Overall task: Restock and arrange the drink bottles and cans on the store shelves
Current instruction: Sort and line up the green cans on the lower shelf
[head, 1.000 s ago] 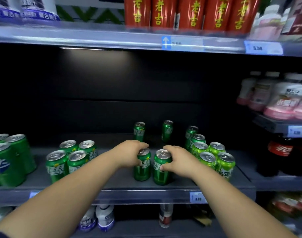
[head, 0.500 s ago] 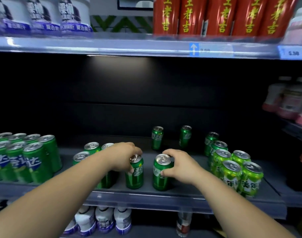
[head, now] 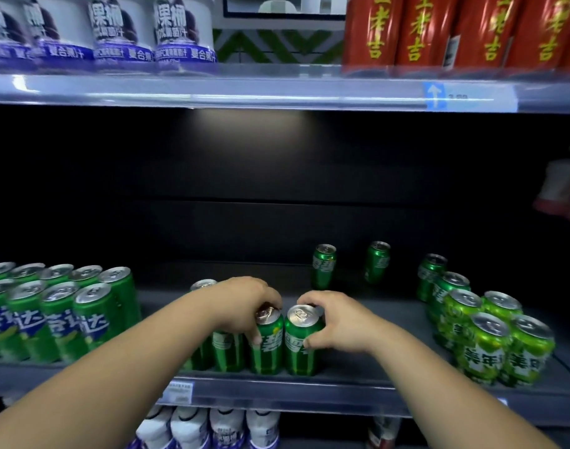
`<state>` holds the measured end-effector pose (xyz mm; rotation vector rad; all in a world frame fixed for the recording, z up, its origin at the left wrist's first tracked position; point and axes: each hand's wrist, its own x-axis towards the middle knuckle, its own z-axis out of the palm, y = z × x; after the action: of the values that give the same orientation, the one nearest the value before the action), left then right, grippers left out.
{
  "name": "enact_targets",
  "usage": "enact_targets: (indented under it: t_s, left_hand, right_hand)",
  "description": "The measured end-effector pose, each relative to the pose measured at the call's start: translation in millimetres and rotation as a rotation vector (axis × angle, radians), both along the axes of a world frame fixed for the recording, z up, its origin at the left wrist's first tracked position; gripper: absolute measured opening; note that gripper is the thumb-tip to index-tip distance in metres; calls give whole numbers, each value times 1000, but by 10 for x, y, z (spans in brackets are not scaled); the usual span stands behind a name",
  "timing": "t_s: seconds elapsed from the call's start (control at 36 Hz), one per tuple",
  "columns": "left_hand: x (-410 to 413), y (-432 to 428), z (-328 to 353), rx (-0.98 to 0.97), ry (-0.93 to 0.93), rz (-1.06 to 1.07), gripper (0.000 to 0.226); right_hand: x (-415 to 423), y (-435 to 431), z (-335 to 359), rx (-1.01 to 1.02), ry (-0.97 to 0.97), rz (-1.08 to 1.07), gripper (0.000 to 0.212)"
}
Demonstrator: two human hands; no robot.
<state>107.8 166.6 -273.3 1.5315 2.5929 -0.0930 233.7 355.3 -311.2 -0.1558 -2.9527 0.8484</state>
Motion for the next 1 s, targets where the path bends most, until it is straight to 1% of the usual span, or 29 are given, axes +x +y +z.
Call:
enact_targets:
  t_s: [0.11,0.33,0.44,0.61,0.75,0.92,1.0]
  left_hand:
    - [-42,23,8,9,-36,-38,72]
    - [-86,15,-75,40,-29,-72,69]
    - [-83,-2,-93,87,-52,-40,70]
    - [-53,46,-102,72,-15,-6,68]
    - [3,64,-96,71,6,17,61]
    - [132,103,-87,29,89,42,52]
    - [150,113,-72,28,55,68,52]
  right_hand:
    - [-42,44,10,-25,-58,8,58]
    - [-97,62,61,1,-118,13,57]
    - [-110,22,82,38,-124,6,52]
    - [-155,-50,83,108,-129,-1,48]
    - [-147,-56,78,108,-140,3,46]
    - [-117,-35,41,90,-129,8,44]
    - [-97,-6,28,46,-129,10,47]
